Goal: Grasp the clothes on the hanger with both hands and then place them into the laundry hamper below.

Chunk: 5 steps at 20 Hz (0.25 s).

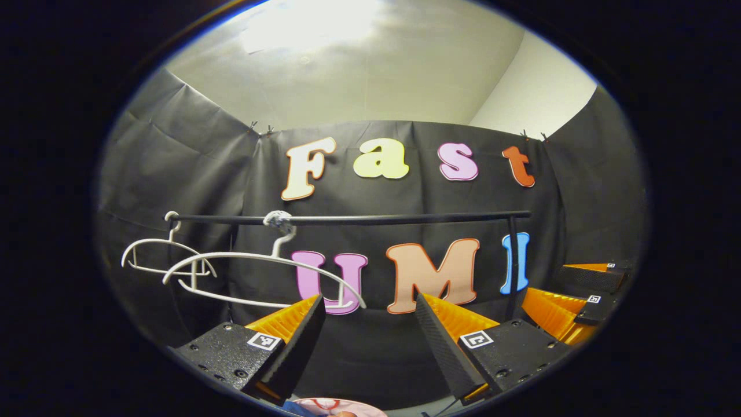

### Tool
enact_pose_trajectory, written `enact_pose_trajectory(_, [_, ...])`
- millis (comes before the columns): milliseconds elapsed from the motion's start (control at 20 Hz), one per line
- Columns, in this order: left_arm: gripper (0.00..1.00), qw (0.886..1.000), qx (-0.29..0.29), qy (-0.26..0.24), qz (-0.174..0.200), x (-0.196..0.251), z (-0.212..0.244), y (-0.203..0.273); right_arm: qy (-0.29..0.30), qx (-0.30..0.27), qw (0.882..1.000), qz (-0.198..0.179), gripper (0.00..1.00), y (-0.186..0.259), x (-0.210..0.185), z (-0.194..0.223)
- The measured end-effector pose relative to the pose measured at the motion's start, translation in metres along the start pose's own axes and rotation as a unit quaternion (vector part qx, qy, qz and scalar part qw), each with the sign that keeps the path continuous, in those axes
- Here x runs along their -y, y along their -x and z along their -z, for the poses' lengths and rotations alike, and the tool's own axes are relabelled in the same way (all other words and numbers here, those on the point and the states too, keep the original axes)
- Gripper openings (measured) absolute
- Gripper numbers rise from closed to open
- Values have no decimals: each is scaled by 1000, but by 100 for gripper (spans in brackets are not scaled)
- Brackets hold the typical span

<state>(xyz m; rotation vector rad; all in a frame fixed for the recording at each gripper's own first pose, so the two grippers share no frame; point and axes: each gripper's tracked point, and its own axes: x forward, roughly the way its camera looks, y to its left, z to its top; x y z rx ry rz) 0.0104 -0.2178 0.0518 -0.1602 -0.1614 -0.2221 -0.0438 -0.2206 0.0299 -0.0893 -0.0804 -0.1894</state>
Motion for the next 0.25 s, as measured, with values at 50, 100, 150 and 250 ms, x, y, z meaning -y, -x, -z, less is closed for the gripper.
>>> enact_pose_trajectory(50, [96, 1000, 2, 8, 1, 10, 6, -2, 2, 4, 1000, 4, 95, 2, 13, 3])
enact_pose_trajectory(100, [96, 1000, 5, 17, 2, 19, 12, -4, 2, 7, 1000, 8, 95, 3, 24, 10])
enact_pose_trajectory(150, [96, 1000, 10, 26, 2, 27, 19, -7, 5, 6, 1000, 12, 96, 5, 37, 20])
enact_pose_trajectory(250, [96, 999, 25, 42, 0, 43, 39, -9, 15, 16, 1000, 17, 95, 9, 58, 38])
